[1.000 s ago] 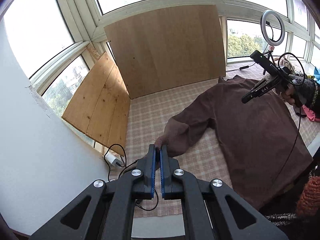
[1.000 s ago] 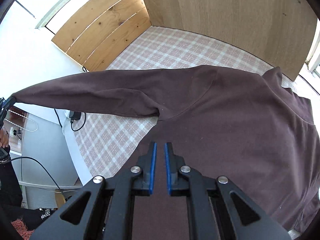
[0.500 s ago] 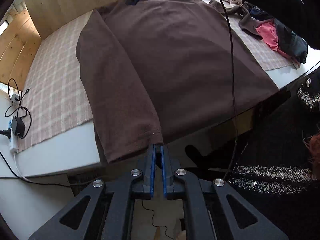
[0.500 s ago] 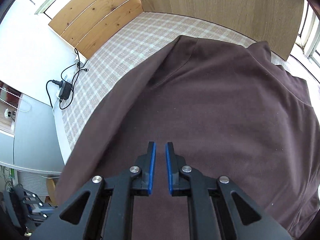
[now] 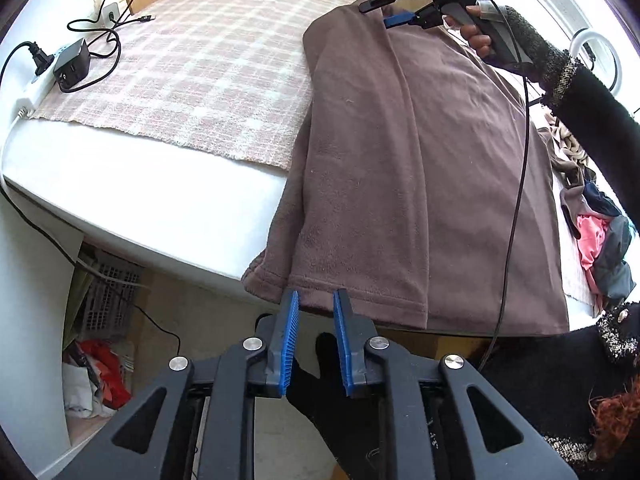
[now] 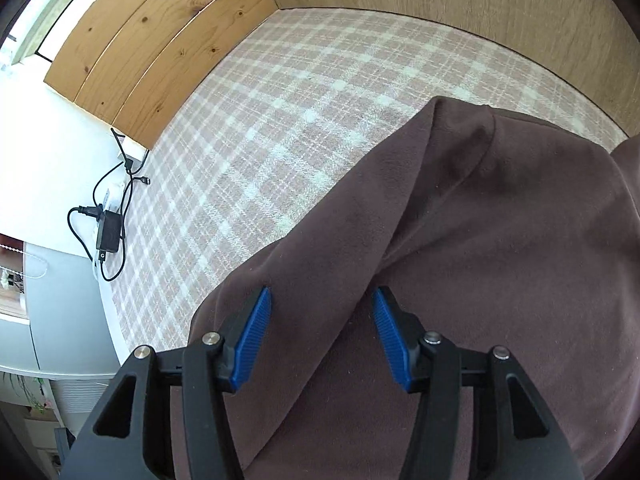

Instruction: Fold clothes

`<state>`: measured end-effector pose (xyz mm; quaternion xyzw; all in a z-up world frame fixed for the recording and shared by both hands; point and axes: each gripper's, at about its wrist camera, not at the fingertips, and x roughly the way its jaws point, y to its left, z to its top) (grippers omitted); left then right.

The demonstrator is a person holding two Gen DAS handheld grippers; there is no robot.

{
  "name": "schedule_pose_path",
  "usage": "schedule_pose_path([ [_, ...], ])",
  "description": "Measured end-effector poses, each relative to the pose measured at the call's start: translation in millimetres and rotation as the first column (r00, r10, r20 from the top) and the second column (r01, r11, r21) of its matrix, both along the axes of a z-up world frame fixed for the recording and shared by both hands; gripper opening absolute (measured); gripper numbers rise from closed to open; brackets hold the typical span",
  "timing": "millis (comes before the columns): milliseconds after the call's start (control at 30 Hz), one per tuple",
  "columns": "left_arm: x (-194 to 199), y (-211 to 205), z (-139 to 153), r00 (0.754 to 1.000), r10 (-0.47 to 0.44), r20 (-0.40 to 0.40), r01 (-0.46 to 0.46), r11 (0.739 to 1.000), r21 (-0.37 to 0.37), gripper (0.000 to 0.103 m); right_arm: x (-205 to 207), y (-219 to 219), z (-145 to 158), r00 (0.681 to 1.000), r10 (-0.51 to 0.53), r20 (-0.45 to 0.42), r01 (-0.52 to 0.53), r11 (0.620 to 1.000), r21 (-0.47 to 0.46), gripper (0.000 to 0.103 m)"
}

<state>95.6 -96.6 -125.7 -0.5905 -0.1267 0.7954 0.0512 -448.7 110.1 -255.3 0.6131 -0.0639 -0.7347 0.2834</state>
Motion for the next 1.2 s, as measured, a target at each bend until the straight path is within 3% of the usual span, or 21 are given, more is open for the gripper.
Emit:
schedule_pose_path([
  [33,-4,2,-2,1.000,-0.007,0.002,0.007,1.000,-0.003,0.017,0,0,-1,1.000,0.000,0.001,0.000,1.000,-0.020,0.050],
  [133,-10,8,-6,0.999,-0.036,0.012,0.036,0.999,-0.012,0.017,3,2,2,1.000,0.017,-0.011,-0.018,0.998,-0.065,0.012],
  [233,-13,9,-6,0.998,-0.056,0.022,0.056,0.998,-0.022,0.017,12,8,16,0.998,0.041,-0.055,-0.046,0.994,-0.095,0.004],
  [333,-15,9,-6,0.997,-0.067,0.027,0.068,0.997,-0.023,0.017,20,29,34,0.996,0.025,-0.090,-0.042,0.981,-0.191,0.004],
  [433,-13,8,-2,0.997,-0.074,0.034,0.075,0.997,-0.021,0.017,13,34,17,0.996,0.005,-0.084,-0.006,1.000,-0.010,0.007],
  [500,-10,5,5,0.997,-0.072,0.031,0.073,0.997,-0.029,0.017,9,30,2,0.999,0.019,-0.051,-0.011,0.988,0.153,0.012],
  [667,-3,-2,33,0.999,-0.049,-0.022,0.048,0.999,-0.022,0.017,5,49,43,0.975,-0.040,-0.220,0.054,0.997,0.058,0.013],
  [800,-16,11,40,0.994,-0.098,-0.044,0.098,0.995,-0.010,0.017,-29,47,31,0.986,-0.067,-0.150,0.073,0.997,0.036,0.013],
  [933,-38,30,25,0.985,-0.172,-0.008,0.172,0.985,-0.010,0.017,-60,23,-6,0.995,-0.017,-0.096,0.030,0.991,0.133,0.013],
  [967,-43,34,20,0.982,-0.189,0.005,0.189,0.982,-0.013,0.017,-67,24,-8,0.993,-0.041,-0.113,0.058,0.986,0.154,0.003],
  [1000,-48,38,15,0.979,-0.204,0.019,0.205,0.979,-0.015,0.017,-74,26,-10,0.989,-0.068,-0.134,0.091,0.980,0.175,0.004],
  [1100,-46,40,-1,0.974,-0.215,0.066,0.216,0.976,-0.006,0.017,-80,41,-1,0.983,-0.129,-0.129,0.155,0.965,0.211,0.008],
  [1200,-42,36,-3,0.977,-0.205,0.063,0.205,0.979,0.021,0.017,-60,43,27,0.973,-0.120,-0.196,0.151,0.976,0.154,0.008],
])
